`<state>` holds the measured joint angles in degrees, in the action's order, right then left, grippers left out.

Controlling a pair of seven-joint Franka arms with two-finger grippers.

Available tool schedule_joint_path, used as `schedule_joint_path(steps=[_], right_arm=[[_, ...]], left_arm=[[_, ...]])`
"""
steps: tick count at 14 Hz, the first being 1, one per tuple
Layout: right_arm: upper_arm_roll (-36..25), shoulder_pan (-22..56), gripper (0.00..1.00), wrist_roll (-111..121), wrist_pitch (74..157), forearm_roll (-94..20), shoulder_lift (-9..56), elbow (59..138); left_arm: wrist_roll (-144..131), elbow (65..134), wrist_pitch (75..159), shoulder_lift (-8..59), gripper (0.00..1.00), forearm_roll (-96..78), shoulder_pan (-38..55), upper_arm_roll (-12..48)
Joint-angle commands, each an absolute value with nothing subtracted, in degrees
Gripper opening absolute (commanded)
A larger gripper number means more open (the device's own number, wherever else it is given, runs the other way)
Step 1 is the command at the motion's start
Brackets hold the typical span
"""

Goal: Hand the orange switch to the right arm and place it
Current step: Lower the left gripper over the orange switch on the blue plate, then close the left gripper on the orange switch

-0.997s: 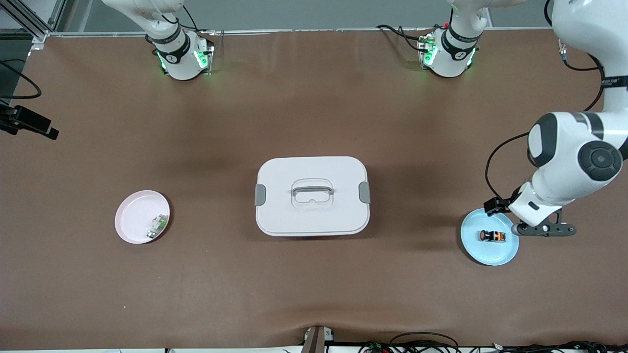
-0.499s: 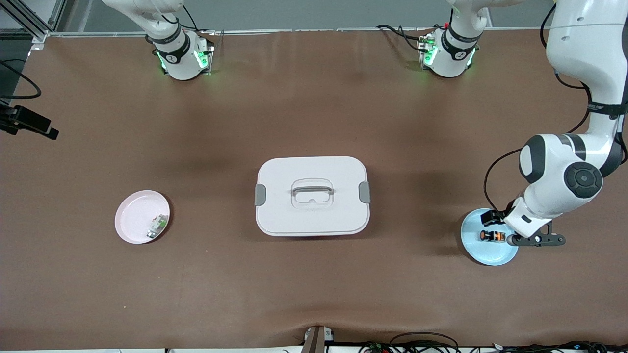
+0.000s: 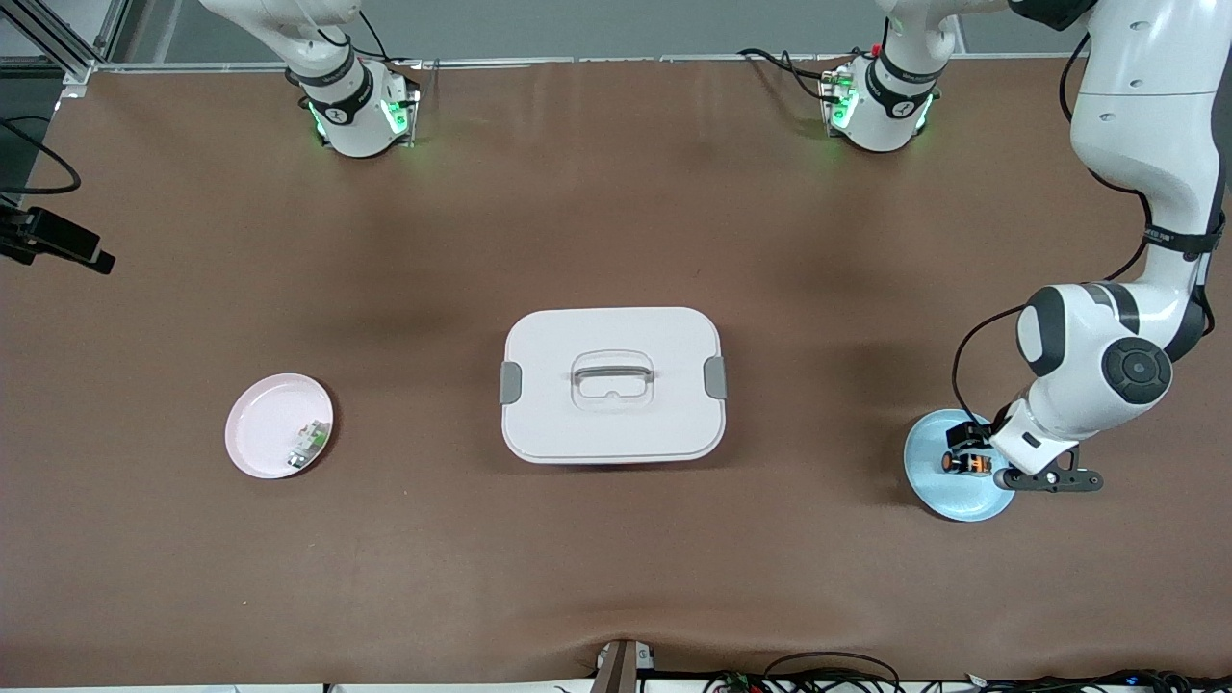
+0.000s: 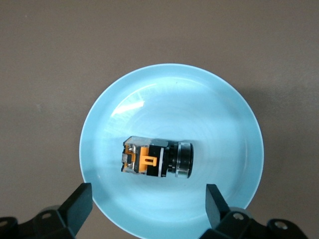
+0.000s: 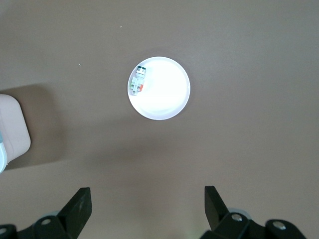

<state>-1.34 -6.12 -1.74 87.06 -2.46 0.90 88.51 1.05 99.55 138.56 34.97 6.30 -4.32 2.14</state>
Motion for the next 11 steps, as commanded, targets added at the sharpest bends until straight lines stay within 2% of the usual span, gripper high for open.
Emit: schedule_joint_path(steps=[1, 11], right_arm=[[-0.97, -6.42, 1.0, -1.85, 86.31, -1.76, 1.58, 87.1], [-0.97, -6.33, 1.0, -1.76, 86.4, -1.76, 1.58, 87.1]], left_arm=[[0.36, 96.95, 138.87, 37.26, 1.0, 6.77, -3.61, 2.29], [1.76, 93.34, 138.87, 41.48, 1.0, 7.29, -4.04, 2.29]])
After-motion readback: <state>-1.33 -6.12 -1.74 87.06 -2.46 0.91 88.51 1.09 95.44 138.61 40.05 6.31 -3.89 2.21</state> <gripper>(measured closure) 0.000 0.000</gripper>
